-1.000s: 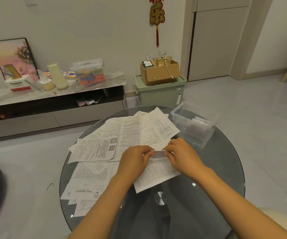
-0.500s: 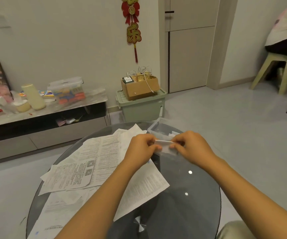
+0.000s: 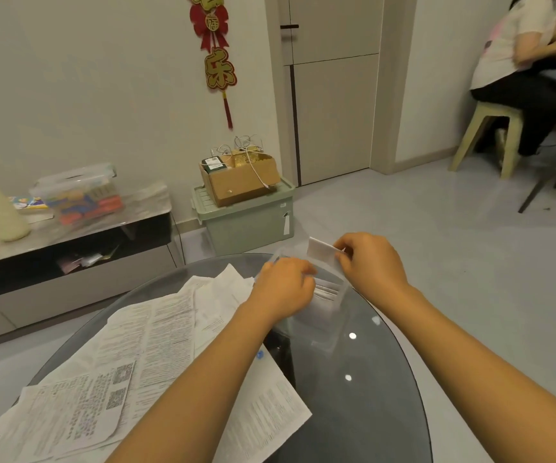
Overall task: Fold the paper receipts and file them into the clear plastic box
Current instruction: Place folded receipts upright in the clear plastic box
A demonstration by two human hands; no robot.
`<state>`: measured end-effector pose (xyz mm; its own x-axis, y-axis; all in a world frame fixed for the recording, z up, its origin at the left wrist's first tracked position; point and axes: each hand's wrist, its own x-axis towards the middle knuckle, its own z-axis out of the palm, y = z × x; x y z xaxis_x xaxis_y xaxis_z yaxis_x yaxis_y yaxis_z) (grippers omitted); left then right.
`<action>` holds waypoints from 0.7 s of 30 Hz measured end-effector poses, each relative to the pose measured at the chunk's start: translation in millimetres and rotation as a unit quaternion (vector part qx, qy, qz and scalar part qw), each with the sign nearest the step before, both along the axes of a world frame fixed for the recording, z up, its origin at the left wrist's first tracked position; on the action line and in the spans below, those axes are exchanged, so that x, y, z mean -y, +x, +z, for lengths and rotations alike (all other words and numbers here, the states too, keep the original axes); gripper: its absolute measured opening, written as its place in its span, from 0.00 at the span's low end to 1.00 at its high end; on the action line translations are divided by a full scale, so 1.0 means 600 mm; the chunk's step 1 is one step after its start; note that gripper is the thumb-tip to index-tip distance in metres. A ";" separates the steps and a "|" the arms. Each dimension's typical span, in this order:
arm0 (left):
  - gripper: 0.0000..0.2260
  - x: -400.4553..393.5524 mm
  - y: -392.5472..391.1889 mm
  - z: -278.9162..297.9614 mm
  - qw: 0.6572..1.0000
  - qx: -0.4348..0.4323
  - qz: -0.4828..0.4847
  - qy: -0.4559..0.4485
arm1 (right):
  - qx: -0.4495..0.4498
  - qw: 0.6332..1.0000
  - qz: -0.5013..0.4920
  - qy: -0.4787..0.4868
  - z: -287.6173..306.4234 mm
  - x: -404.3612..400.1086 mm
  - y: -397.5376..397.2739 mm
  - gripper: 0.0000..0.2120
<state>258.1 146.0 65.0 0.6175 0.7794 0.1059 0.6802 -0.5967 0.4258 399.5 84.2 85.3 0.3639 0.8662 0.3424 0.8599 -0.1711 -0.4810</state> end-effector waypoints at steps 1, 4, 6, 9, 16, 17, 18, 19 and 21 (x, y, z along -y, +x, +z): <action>0.16 -0.006 0.005 -0.005 1.000 -0.018 -0.018 0.006 | 0.009 1.000 -0.003 -0.011 -0.006 -0.009 0.003 0.10; 0.25 -0.017 0.018 -0.018 0.995 -0.078 -0.061 0.027 | 0.038 0.999 -0.007 -0.035 -0.022 -0.026 0.005 0.09; 0.28 -0.025 0.024 -0.030 0.989 -0.121 -0.076 0.038 | 0.080 0.995 -0.007 -0.053 -0.034 -0.038 0.003 0.09; 0.27 -0.030 0.025 -0.043 0.989 -0.111 -0.080 0.053 | 0.169 0.981 -0.016 -0.089 -0.041 -0.045 -0.005 0.09; 0.27 -0.035 0.025 -0.057 0.995 -0.064 -0.068 0.047 | 0.270 0.950 -0.044 -0.150 -0.042 -0.054 -0.016 0.10; 0.27 -0.034 0.024 -0.059 0.995 -0.055 -0.065 0.050 | 0.278 0.945 -0.047 -0.164 -0.040 -0.056 -0.016 0.09; 0.27 -0.034 0.023 -0.060 0.996 -0.043 -0.060 0.053 | 0.287 0.940 -0.046 -0.178 -0.039 -0.059 -0.017 0.09; 0.27 -0.034 0.022 -0.060 0.996 -0.029 -0.056 0.055 | 0.295 0.935 -0.043 -0.190 -0.038 -0.062 -0.017 0.09; 0.28 -0.033 0.022 -0.059 0.997 -0.016 -0.053 0.060 | 0.305 0.929 -0.039 -0.204 -0.035 -0.065 -0.017 0.09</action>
